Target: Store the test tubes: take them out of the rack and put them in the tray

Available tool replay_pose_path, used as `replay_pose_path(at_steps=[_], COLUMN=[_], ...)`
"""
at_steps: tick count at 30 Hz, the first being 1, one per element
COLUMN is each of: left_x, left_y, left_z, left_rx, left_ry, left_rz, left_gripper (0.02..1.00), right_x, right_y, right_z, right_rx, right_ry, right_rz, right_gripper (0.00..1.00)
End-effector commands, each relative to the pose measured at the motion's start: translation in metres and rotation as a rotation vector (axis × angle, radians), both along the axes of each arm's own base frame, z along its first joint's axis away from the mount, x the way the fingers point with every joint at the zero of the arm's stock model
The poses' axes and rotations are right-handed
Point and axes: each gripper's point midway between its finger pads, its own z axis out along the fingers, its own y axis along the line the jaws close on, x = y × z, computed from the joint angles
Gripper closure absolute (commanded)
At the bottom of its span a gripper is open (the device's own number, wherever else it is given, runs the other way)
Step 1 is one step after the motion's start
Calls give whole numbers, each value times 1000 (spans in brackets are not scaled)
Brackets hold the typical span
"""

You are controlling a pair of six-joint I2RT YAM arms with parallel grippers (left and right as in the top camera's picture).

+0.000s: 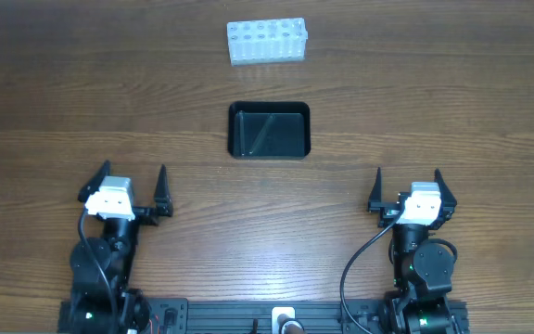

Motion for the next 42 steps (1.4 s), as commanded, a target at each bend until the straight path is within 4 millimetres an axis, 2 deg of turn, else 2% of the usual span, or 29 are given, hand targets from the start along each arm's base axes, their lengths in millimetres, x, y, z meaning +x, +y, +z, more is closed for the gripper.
replay_pose_path(at_steps=[1, 42], left_x=[-4, -4], left_y=[-2, -3], left_z=[-14, -13], left_rx=[11, 10], left_ry=[13, 5], left_rz=[-17, -24], left_gripper=[18, 18], right_x=[0, 0], right_y=[0, 0], right_z=[-2, -2], right_rx=[-4, -4], right_ry=[-1, -1], right_rz=[1, 1], right_gripper=[9, 7])
